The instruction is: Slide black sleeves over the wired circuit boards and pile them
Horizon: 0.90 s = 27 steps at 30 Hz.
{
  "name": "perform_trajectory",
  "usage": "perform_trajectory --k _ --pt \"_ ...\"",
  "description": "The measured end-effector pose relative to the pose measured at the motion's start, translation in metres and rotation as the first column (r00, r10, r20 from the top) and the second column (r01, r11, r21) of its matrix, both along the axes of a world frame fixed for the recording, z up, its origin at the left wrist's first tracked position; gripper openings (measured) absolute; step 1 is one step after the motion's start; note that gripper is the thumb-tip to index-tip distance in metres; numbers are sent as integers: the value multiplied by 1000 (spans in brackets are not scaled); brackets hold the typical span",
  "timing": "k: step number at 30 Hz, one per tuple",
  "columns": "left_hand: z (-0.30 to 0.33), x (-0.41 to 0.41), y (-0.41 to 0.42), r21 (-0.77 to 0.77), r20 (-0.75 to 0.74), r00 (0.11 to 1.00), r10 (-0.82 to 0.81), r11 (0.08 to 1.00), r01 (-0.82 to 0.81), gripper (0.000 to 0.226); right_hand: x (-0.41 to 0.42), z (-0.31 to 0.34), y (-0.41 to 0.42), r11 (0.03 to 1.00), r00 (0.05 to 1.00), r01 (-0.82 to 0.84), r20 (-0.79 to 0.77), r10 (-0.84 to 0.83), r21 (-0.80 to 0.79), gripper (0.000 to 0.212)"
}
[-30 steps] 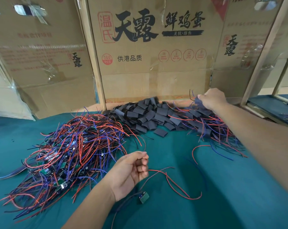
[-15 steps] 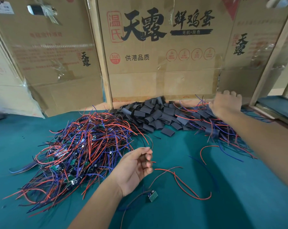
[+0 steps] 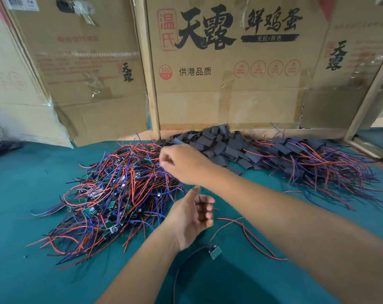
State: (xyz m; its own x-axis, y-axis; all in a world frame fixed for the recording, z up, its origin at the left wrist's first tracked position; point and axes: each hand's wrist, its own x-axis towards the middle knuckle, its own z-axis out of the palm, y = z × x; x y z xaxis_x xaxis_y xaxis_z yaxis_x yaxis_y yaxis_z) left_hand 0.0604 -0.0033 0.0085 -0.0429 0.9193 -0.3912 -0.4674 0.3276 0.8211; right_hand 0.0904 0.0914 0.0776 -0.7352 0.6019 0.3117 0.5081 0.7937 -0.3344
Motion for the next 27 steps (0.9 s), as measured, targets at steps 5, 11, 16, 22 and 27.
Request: perform_trajectory --k 5,11,16,22,27 --pt "-2 -2 -1 -6 -57 998 11 1000 -11 32 -41 -11 -1 993 994 96 41 -98 62 17" --pt "-6 -2 2 -11 -44 999 -3 1000 2 27 -59 1 21 986 983 166 78 -167 23 14" --pt "-7 0 2 11 -76 997 -19 1000 19 24 -83 3 30 987 957 138 244 -154 81 11" --pt "-12 -1 2 57 -83 995 -46 997 51 36 -97 -10 22 954 898 167 360 -251 249 12" --pt "-13 -2 3 59 -100 994 -48 997 54 28 -90 -18 22 943 914 172 311 -261 284 22"
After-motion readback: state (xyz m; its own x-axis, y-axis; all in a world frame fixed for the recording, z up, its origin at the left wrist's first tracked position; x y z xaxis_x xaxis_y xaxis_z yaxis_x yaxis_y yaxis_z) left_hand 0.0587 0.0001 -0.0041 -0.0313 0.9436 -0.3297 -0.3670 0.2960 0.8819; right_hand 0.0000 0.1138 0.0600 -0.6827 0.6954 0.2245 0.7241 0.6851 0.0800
